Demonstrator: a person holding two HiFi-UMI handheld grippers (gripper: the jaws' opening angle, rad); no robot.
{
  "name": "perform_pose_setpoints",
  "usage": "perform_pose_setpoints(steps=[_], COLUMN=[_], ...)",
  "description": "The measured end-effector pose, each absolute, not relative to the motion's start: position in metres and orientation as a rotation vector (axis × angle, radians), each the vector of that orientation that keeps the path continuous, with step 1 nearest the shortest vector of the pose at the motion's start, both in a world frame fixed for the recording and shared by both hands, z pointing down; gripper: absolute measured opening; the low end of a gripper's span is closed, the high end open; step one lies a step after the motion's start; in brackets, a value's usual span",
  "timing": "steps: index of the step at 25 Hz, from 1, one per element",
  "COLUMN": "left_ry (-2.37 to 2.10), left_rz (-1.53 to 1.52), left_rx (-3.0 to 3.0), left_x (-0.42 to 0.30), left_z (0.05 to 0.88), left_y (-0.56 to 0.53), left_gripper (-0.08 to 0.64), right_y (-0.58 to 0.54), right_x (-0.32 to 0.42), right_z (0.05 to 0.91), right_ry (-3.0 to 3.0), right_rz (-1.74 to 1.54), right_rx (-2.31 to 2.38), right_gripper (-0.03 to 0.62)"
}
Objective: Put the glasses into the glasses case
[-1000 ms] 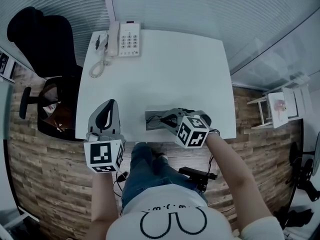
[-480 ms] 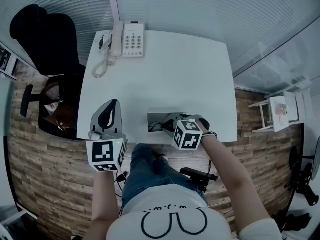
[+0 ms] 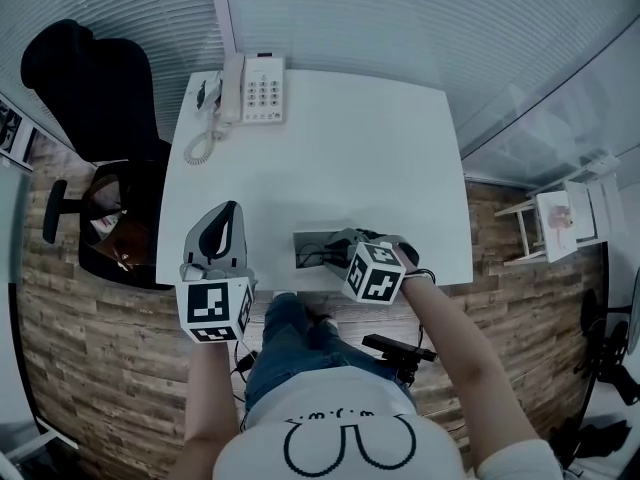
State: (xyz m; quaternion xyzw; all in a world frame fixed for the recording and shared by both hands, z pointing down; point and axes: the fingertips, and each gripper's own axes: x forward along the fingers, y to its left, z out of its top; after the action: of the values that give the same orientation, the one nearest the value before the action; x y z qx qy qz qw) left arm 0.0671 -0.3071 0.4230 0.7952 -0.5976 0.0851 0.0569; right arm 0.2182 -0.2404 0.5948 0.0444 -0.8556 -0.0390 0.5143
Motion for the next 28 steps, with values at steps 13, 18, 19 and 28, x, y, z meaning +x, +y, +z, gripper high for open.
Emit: perform_pose_setpoints(steps=[13, 18, 19, 28], left_ry=[-1.783, -1.808, -1.818, -1.919], left_rz=[0.237, 0.236, 0.232, 0.172], left_rx=[2.518, 2.552, 2.557, 2.589], left_x=[0.102, 0.121, 0.124, 0.144], left_z=[0.396, 0.379, 0.375, 0.338], left_y=[-0.318, -0.310, -0.306, -0.261], left_gripper=[0.017, 0.017, 0.017, 0.017], right_y=[-0.268, -0.265, -0.264, -0.241], right_x=[0.260, 0.279, 0.282, 0.314], right_z=[0.482, 0.424, 0.415, 0.339], right_ry=[-2.332, -2.501, -2.524, -2.656], right_rz=[-0.091, -0.051, -0.058, -0.108], right_rx=[0.722, 0.940, 0.974, 1.268], right_gripper=[0.023, 0.011, 0.011, 0.009])
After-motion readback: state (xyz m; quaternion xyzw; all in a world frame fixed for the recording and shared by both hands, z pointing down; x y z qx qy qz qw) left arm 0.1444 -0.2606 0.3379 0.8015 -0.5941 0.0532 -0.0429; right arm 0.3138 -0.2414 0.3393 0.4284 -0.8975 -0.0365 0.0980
